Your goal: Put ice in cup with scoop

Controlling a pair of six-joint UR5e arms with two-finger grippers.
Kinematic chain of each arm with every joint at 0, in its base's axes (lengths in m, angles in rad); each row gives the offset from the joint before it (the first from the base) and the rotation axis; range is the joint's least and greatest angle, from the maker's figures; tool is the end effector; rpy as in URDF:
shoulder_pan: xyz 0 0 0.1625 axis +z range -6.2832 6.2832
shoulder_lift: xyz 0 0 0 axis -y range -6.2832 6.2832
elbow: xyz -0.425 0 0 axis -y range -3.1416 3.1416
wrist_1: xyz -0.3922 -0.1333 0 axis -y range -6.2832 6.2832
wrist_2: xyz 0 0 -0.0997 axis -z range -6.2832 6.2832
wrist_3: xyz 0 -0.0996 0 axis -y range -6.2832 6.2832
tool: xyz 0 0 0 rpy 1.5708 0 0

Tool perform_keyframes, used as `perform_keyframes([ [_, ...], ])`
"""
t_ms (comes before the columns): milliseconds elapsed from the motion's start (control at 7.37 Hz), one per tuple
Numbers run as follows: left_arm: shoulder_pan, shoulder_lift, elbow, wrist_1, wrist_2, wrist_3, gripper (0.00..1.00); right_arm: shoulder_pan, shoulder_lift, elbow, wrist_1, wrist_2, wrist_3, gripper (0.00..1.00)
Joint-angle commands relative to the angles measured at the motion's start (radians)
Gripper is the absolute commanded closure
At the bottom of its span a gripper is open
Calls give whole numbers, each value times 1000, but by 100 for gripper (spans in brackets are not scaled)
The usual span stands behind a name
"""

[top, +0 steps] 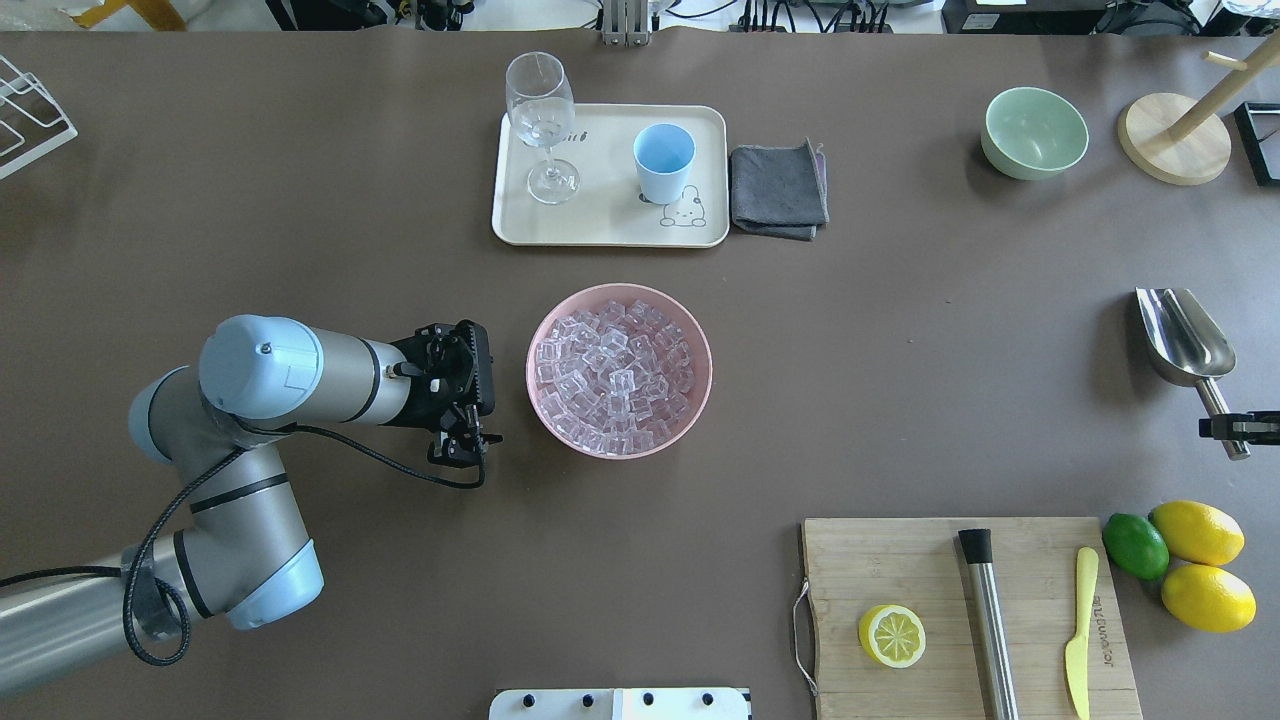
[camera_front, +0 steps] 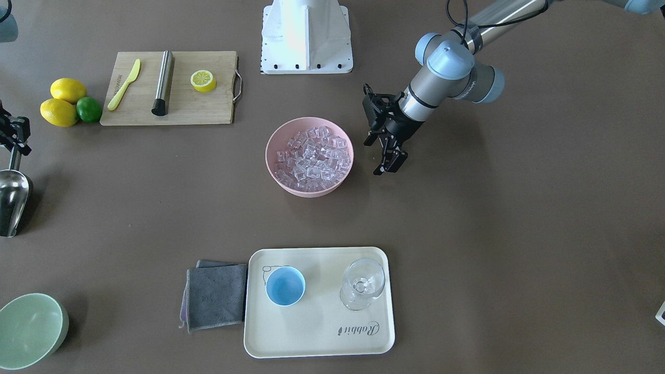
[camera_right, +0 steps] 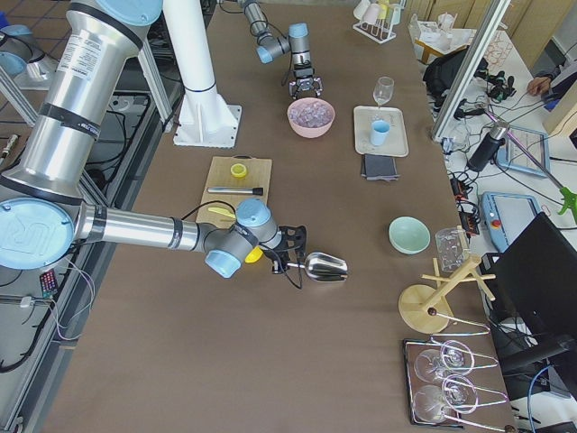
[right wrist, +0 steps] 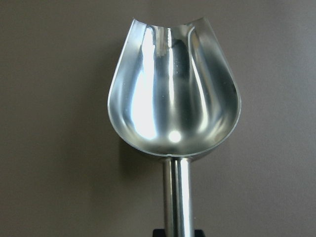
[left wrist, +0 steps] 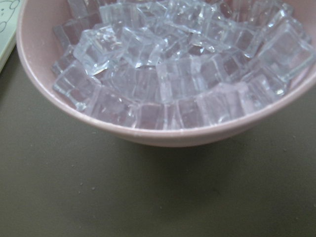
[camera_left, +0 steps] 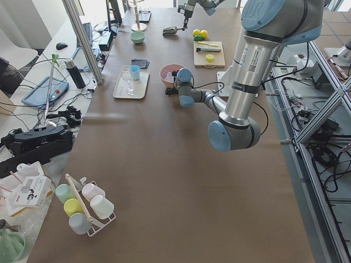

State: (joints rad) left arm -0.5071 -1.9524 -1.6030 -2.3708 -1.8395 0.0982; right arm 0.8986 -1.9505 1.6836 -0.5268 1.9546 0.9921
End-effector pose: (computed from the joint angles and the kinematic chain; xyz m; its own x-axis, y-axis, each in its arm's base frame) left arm 0.5095 -0.4053 0.3394 0.2196 0.9756 -0.0005 -0.3286 0.0744 0.9415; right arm -0.1470 -0.3388 0.6566 0.6791 0.0389 0.7331 -0.2277 0.9605 0.1600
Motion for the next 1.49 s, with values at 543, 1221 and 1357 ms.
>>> perform_keyframes([
  [543,-39,-126,64,88,-153,118,1,155,36,292,-339,198,-616,100],
  [1221,-63,-134,77,107,-153,183,1,191,179,516,-736,222,-938,100],
  [1357,-70,-134,81,107,-153,170,1,178,241,519,-819,216,-960,100],
])
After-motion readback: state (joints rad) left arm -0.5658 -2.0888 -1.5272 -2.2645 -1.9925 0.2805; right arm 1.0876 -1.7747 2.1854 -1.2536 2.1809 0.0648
